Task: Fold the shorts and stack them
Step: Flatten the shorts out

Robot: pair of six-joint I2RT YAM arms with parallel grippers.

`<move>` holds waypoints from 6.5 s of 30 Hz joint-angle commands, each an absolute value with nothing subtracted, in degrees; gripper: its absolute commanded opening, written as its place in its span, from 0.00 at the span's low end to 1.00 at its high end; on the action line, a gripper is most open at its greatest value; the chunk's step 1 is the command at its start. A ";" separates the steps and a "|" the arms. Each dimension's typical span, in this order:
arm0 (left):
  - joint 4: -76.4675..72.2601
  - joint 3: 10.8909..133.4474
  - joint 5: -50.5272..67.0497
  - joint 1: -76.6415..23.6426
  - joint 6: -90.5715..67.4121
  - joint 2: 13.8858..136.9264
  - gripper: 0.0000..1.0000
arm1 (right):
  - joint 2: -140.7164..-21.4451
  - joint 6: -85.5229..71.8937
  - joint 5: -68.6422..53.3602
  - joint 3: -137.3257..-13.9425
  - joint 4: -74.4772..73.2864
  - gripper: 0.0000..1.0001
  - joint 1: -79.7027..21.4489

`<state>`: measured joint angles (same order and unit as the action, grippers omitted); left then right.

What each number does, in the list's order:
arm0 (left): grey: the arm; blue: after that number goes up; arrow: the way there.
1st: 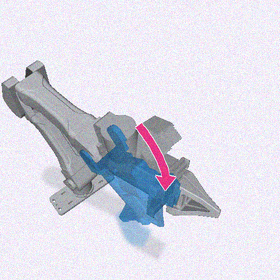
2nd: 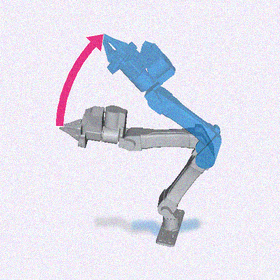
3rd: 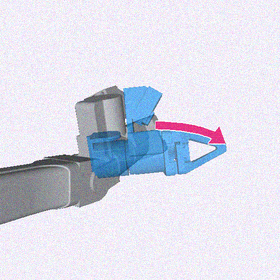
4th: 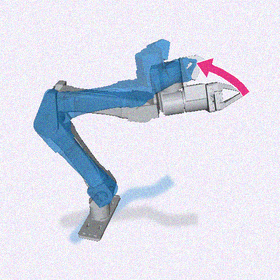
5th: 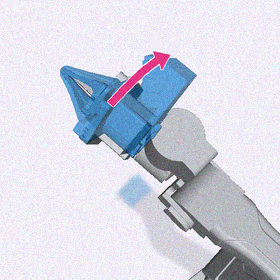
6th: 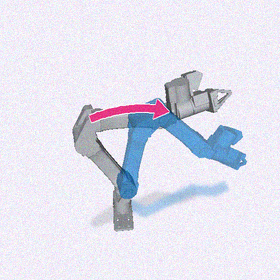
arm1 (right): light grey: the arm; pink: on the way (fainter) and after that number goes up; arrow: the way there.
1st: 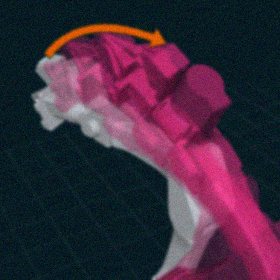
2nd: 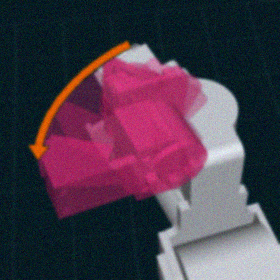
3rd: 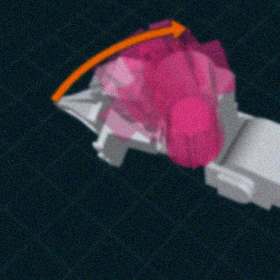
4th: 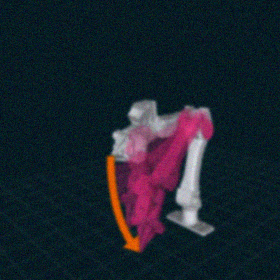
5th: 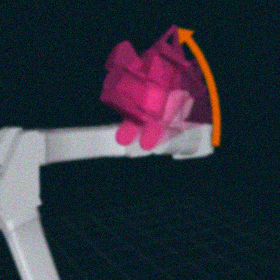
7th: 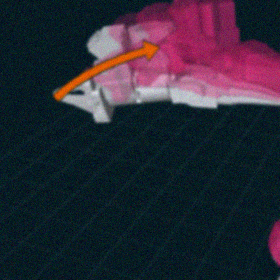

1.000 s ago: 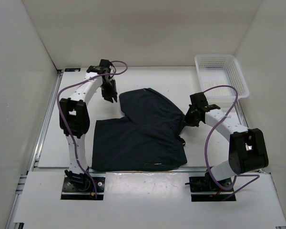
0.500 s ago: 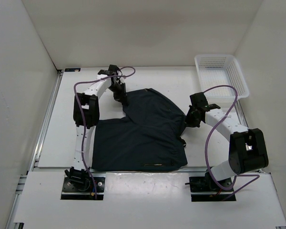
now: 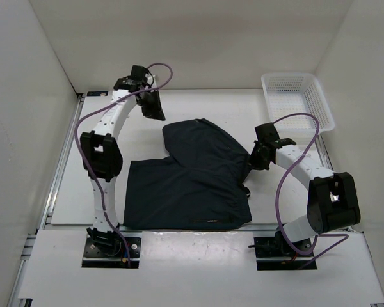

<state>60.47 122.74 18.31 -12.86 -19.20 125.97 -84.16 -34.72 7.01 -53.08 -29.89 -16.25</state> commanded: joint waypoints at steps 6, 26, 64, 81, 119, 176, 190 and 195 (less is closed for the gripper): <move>53.96 112.06 20.92 -11.78 -20.03 122.95 1.00 | -83.85 -33.75 8.17 -55.46 -30.15 0.00 -16.35; 55.54 118.57 15.04 -11.78 -21.27 125.17 0.10 | -81.74 -33.75 9.23 -53.88 -31.20 0.00 -16.35; 67.41 143.51 2.12 -17.57 -16.79 141.66 0.87 | -94.38 -29.10 14.41 -71.36 -38.67 0.50 -16.35; 60.83 148.98 16.51 -20.40 -18.19 152.58 0.42 | -105.64 -29.62 6.59 -74.61 -36.81 0.00 -16.35; 63.37 120.43 6.77 -11.35 -15.91 111.54 0.10 | -95.87 -23.56 9.40 -83.48 -38.06 0.58 -25.04; 67.12 149.90 11.25 -2.02 -16.52 136.03 0.87 | -119.43 -35.33 22.51 -105.61 -33.30 0.06 -22.07; 63.72 118.84 3.78 1.32 -16.00 117.78 1.00 | -105.49 -29.36 20.40 -86.67 -32.26 0.44 -22.06; 58.98 106.90 6.15 2.46 -17.40 113.12 0.27 | -99.68 -29.36 16.18 -79.11 -31.73 0.43 -22.06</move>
<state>62.00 111.20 6.07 2.24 -16.93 117.36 -104.44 -30.44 18.72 -81.52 -32.86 -22.09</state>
